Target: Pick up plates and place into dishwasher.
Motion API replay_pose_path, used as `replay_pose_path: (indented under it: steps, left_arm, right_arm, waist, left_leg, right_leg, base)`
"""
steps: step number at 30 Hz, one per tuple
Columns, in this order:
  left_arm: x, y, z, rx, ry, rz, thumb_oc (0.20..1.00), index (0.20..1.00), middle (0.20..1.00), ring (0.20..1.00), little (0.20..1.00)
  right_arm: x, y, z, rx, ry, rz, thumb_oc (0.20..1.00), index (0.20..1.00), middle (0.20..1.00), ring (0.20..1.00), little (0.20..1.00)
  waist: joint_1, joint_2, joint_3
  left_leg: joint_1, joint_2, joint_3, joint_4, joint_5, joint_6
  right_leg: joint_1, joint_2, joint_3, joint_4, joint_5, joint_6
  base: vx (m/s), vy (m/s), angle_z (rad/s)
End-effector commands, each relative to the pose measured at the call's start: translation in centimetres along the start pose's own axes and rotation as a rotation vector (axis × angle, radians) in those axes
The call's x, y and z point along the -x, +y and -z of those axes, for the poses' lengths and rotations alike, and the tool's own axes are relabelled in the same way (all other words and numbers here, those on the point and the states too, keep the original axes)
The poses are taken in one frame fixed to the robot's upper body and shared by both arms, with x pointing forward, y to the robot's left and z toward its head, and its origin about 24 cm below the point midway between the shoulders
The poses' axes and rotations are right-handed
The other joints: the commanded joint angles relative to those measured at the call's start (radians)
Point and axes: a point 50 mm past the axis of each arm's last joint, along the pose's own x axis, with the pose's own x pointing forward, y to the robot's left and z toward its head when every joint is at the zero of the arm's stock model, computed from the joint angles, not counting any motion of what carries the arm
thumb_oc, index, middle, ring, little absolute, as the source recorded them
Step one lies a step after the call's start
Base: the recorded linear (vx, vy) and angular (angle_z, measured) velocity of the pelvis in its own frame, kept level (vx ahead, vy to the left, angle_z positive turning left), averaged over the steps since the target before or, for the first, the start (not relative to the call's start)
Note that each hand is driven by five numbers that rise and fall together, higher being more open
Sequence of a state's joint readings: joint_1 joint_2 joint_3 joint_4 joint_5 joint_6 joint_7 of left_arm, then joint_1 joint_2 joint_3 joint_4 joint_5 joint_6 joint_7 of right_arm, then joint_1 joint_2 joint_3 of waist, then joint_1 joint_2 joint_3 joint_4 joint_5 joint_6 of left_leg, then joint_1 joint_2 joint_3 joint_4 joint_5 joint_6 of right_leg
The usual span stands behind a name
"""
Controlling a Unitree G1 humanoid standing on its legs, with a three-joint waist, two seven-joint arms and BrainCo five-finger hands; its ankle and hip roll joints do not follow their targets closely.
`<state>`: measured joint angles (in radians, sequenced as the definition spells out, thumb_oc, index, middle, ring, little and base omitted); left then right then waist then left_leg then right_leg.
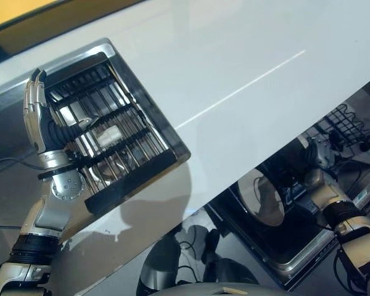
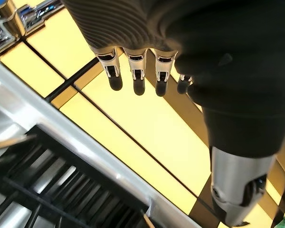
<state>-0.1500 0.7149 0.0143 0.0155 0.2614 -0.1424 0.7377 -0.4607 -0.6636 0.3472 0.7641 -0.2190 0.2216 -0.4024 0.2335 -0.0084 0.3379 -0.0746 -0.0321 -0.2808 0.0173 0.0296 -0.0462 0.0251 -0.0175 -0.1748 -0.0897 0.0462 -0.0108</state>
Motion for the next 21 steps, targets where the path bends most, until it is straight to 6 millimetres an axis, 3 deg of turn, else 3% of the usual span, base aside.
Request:
replay_pose_path:
  steps: [1,8,21]
  left_arm:
    - [0.7,-0.1,-1.0,0.029,-0.036,0.006,1.000,1.000,1.000,1.000,1.000]
    - [2.1,0.5,0.1,-0.031,0.006,0.066,1.000,1.000,1.000,1.000,1.000]
    - [4.4,2.3,1.9,-0.093,0.081,0.115,1.000,1.000,1.000,1.000,1.000]
  right_arm:
    - [4.5,6.2,4.7,0.039,0.086,-0.296,1.000,1.000,1.000,1.000,1.000]
    - [6.6,7.1,5.3,0.007,0.054,-0.317,1.000,1.000,1.000,1.000,1.000]
    - [7.6,4.4,4.2,-0.145,-0.008,-0.171,1.000,1.000,1.000,1.000,1.000]
  waist:
    - [-0.015,0.033,-0.082]
    - [-0.036,0.023,-0.129]
    - [-0.096,0.020,-0.181]
  left_leg:
    - [-0.006,0.052,0.039,-0.025,-0.025,-0.034]
    - [0.072,0.073,0.059,-0.038,-0.030,-0.042]
    - [0.155,0.077,0.095,-0.060,-0.026,-0.042]
  right_leg:
    - [-0.006,-0.076,0.040,0.082,-0.096,0.114]
    - [0.054,-0.073,0.053,0.082,-0.100,0.119]
    - [0.099,-0.068,0.080,0.082,-0.090,0.121]
  base:
    - [0.13,0.001,0.00]
    - [0.12,-0.001,-0.01]
    - [0.03,0.003,-0.10]
